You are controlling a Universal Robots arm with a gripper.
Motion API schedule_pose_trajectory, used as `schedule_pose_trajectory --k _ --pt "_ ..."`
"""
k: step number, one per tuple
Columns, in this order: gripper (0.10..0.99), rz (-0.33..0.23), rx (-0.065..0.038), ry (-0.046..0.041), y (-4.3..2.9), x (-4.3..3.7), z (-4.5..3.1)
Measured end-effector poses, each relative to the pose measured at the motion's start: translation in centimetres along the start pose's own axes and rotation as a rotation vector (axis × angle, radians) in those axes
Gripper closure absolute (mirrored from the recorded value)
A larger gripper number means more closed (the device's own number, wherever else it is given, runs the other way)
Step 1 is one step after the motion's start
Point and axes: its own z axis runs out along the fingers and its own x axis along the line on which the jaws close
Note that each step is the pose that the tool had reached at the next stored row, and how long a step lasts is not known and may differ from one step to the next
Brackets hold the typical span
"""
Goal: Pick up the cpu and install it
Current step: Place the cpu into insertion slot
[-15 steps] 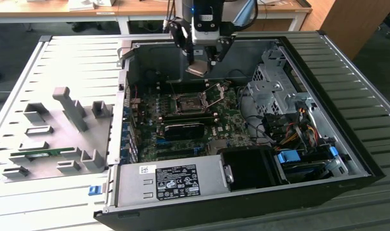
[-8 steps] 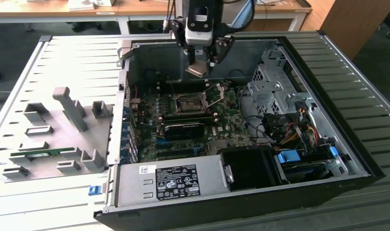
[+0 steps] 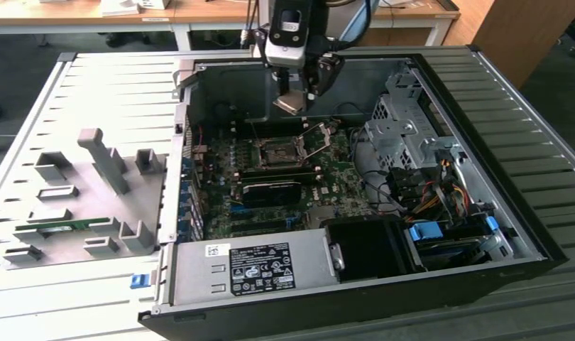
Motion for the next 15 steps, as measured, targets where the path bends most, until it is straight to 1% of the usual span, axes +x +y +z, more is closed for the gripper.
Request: schedule_pose_trajectory --k 7,15 --pt "0.545 0.092 0.002 -0.0048 0.03 0.04 0.11" --pt "0.545 0.174 0.004 -0.0094 0.1 0.13 0.18"
